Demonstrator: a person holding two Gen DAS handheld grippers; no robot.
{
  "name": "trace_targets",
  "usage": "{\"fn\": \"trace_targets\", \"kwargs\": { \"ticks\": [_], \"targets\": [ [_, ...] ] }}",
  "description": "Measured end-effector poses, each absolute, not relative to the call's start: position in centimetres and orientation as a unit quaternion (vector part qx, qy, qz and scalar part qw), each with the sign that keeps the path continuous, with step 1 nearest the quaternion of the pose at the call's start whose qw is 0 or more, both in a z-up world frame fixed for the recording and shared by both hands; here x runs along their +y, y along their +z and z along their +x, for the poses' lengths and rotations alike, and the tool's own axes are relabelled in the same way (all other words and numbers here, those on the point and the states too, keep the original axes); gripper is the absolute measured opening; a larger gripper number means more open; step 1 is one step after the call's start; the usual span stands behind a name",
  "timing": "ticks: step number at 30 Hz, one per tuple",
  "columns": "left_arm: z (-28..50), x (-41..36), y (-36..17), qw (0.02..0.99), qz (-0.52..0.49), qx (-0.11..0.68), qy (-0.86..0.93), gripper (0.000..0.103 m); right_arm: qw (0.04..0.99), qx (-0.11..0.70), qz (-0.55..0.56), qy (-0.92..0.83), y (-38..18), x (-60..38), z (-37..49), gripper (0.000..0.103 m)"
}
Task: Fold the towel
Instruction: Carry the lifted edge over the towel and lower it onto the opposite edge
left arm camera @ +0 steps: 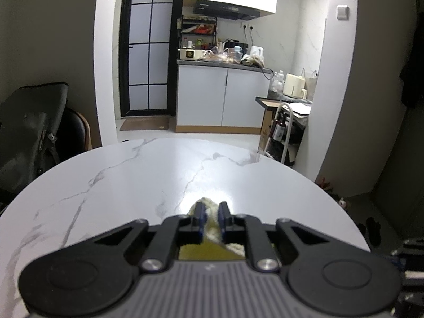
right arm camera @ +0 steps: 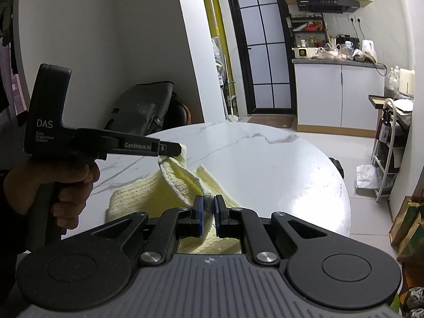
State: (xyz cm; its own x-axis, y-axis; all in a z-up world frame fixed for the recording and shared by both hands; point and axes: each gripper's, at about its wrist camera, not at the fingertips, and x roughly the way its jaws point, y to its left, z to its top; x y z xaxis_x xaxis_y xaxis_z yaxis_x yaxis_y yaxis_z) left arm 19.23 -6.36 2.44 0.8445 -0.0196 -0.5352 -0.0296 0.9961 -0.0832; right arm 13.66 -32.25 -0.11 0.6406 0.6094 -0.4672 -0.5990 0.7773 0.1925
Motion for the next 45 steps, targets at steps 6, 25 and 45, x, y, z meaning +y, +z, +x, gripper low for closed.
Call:
{"fn": "trace_targets", "kwargs": {
  "ticks": [6, 25, 45],
  "targets": [
    [19.4, -6.2, 2.4, 0.960, -0.038, 0.278, 0.007, 0.014, 0.903, 0.271, 0.011, 0.333, -0.8, -32.3, 14.4, 0.009],
    [17.3, -6.1, 0.9, 0.949, -0.026, 0.315, 0.005, 0.019, 0.918, 0.268, 0.027, 0.292, -0.1, -33.4, 13.5, 0.027],
    [19.8, -7.7, -1.3, 0.938, -0.018, 0.345, -0.011, 0.020, 0.905, 0.288, 0.014, 0.313, -1.4, -33.1, 14.3, 0.027]
  ]
}}
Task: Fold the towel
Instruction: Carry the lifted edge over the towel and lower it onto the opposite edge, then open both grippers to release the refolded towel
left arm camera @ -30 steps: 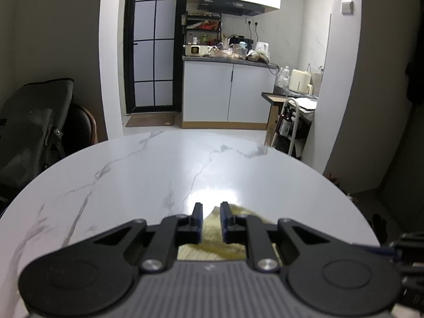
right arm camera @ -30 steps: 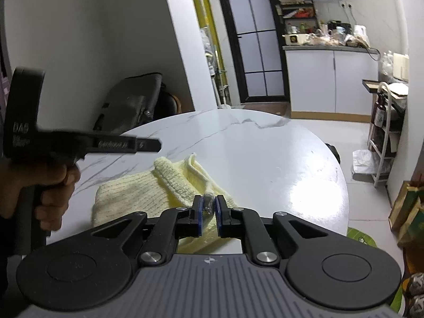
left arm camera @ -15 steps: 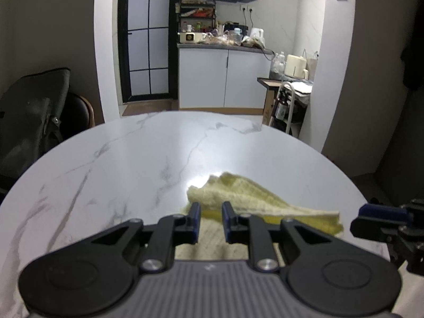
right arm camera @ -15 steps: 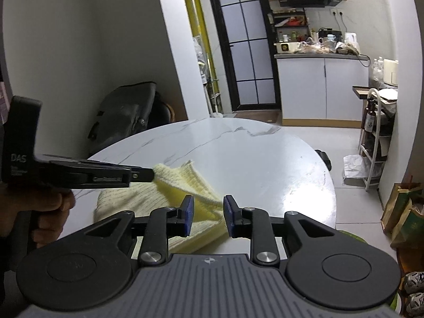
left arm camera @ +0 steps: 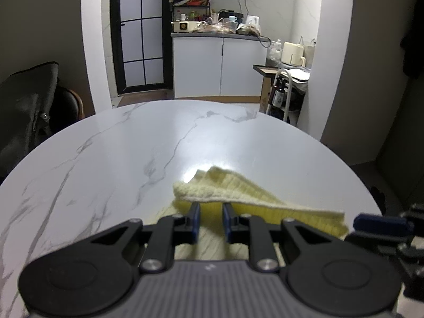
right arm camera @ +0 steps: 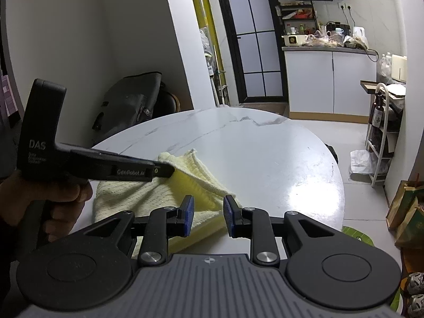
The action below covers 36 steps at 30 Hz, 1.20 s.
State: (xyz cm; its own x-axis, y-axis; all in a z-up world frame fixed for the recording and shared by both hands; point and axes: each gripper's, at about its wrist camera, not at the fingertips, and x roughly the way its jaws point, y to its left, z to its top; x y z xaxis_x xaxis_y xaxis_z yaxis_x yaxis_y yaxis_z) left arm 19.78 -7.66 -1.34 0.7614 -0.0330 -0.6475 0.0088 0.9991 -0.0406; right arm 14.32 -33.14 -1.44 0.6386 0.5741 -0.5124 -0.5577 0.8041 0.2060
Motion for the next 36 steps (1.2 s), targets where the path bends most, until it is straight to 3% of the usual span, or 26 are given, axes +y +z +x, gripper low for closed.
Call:
{"fn": "trace_targets", "kwargs": {
  "ticks": [5, 20, 36],
  "targets": [
    [20.7, -7.8, -1.3, 0.942, -0.026, 0.335, -0.022, 0.026, 0.904, 0.289, 0.011, 0.315, -1.5, -33.3, 14.4, 0.028],
    [20.4, -7.5, -1.1, 0.942, -0.021, 0.334, -0.027, 0.029, 0.904, 0.290, 0.011, 0.314, -1.6, -33.4, 14.4, 0.027],
    [15.3, -6.9, -1.7, 0.936, 0.007, 0.351, -0.008, 0.063, 0.910, 0.306, -0.005, 0.279, -1.0, -32.8, 13.3, 0.027]
  ]
}}
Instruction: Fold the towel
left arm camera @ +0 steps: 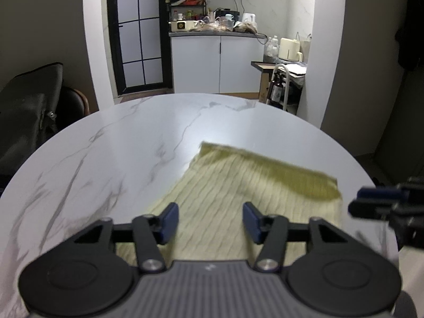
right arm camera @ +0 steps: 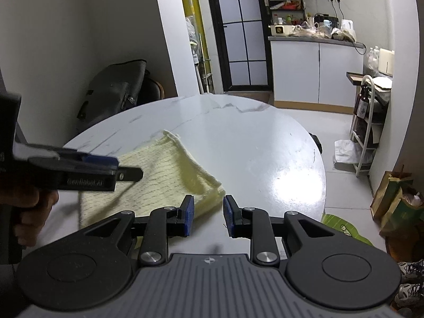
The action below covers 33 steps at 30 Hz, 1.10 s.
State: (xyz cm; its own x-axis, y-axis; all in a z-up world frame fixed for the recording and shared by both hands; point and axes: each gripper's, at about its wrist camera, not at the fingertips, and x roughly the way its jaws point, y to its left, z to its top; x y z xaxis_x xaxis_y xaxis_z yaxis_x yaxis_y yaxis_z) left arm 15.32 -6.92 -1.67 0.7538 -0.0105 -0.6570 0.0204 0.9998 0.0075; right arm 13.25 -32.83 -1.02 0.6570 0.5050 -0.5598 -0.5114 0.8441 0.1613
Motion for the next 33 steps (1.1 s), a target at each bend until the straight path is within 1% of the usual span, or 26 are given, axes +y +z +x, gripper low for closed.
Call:
{"fn": "trace_targets", "kwargs": {
  "ticks": [6, 12, 14, 17, 25, 26, 27, 29, 33],
  "targets": [
    [13.2, -6.8, -1.7, 0.940, 0.018, 0.341, 0.005, 0.069, 0.912, 0.298, -0.003, 0.282, -0.2, -32.6, 11.2, 0.028],
    [11.4, -5.9, -1.4, 0.944, -0.015, 0.331, -0.002, 0.069, 0.911, 0.293, -0.014, 0.288, 0.6, -32.1, 9.1, 0.028],
    [10.4, -5.5, -1.2, 0.950, -0.026, 0.312, -0.013, 0.069, 0.912, 0.290, -0.016, 0.288, 0.8, -31.9, 8.5, 0.028],
    [9.3, -4.9, -1.1, 0.953, -0.041, 0.298, -0.029, 0.069, 0.913, 0.287, -0.014, 0.288, 1.0, -31.7, 7.8, 0.032],
    [5.8, -4.1, -0.7, 0.961, -0.039, 0.269, -0.042, 0.069, 0.914, 0.281, -0.022, 0.291, 1.1, -31.2, 5.3, 0.033],
    [5.3, -4.1, -0.7, 0.963, -0.035, 0.263, -0.051, 0.069, 0.915, 0.280, -0.023, 0.291, 1.1, -31.2, 5.2, 0.036],
    [4.8, -4.2, -0.6, 0.964, -0.031, 0.257, -0.057, 0.070, 0.916, 0.275, -0.030, 0.291, 1.0, -31.1, 4.9, 0.044],
    [4.0, -4.3, -0.6, 0.966, -0.024, 0.248, -0.063, 0.072, 0.918, 0.266, -0.038, 0.291, 0.8, -30.9, 4.2, 0.051],
    [2.7, -4.2, -0.7, 0.969, -0.025, 0.234, -0.073, 0.077, 0.921, 0.256, -0.035, 0.291, 0.4, -30.7, 3.1, 0.058]
  ]
}}
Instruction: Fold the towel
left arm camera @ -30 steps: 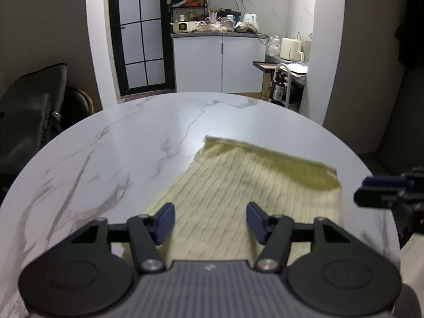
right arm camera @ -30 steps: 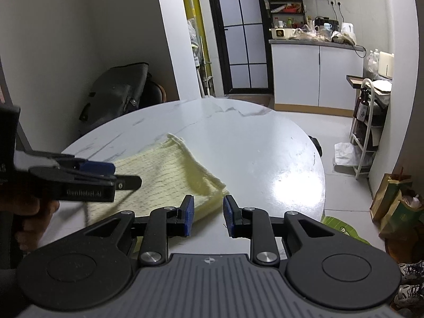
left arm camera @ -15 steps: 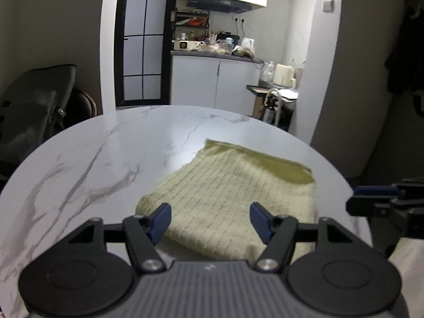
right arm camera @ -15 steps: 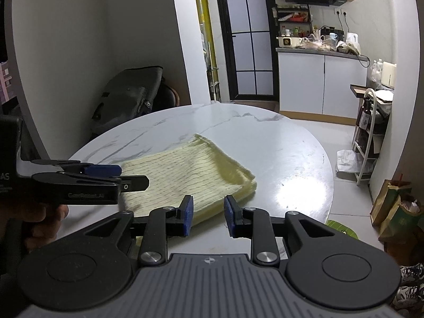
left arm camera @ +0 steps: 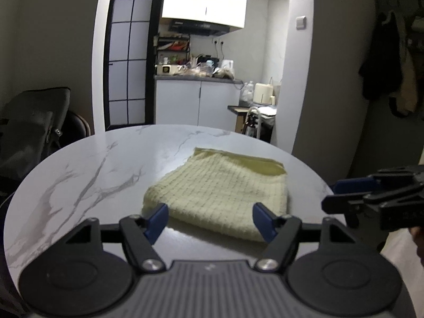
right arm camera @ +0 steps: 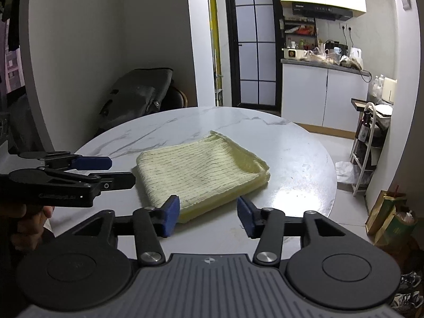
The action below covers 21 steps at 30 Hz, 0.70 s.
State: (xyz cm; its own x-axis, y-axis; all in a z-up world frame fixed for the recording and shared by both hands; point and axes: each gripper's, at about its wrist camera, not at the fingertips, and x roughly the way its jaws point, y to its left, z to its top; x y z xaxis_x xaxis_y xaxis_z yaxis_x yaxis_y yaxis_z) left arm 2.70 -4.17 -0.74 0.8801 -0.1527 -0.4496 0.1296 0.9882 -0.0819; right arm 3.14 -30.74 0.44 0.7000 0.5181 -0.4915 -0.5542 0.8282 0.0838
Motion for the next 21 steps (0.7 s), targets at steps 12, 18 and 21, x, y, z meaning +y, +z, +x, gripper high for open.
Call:
{"fn": "trace_targets", "kwargs": {
  "ticks": [12, 18, 21],
  "targets": [
    [-0.3, -2.6, -2.2, 0.976, -0.018, 0.204, -0.079, 0.087, 0.933, 0.233, -0.031, 0.274, -0.5, -30.3, 1.0, 0.077],
    [-1.1, -1.1, -2.7, 0.977, -0.050, 0.189, -0.080, 0.093, 0.936, 0.223, -0.055, 0.268, -1.3, -28.7, -0.3, 0.094],
    [-1.4, -0.1, -2.9, 0.978, -0.071, 0.179, -0.079, 0.094, 0.936, 0.219, -0.065, 0.266, -1.8, -27.9, -0.9, 0.095]
  ]
}}
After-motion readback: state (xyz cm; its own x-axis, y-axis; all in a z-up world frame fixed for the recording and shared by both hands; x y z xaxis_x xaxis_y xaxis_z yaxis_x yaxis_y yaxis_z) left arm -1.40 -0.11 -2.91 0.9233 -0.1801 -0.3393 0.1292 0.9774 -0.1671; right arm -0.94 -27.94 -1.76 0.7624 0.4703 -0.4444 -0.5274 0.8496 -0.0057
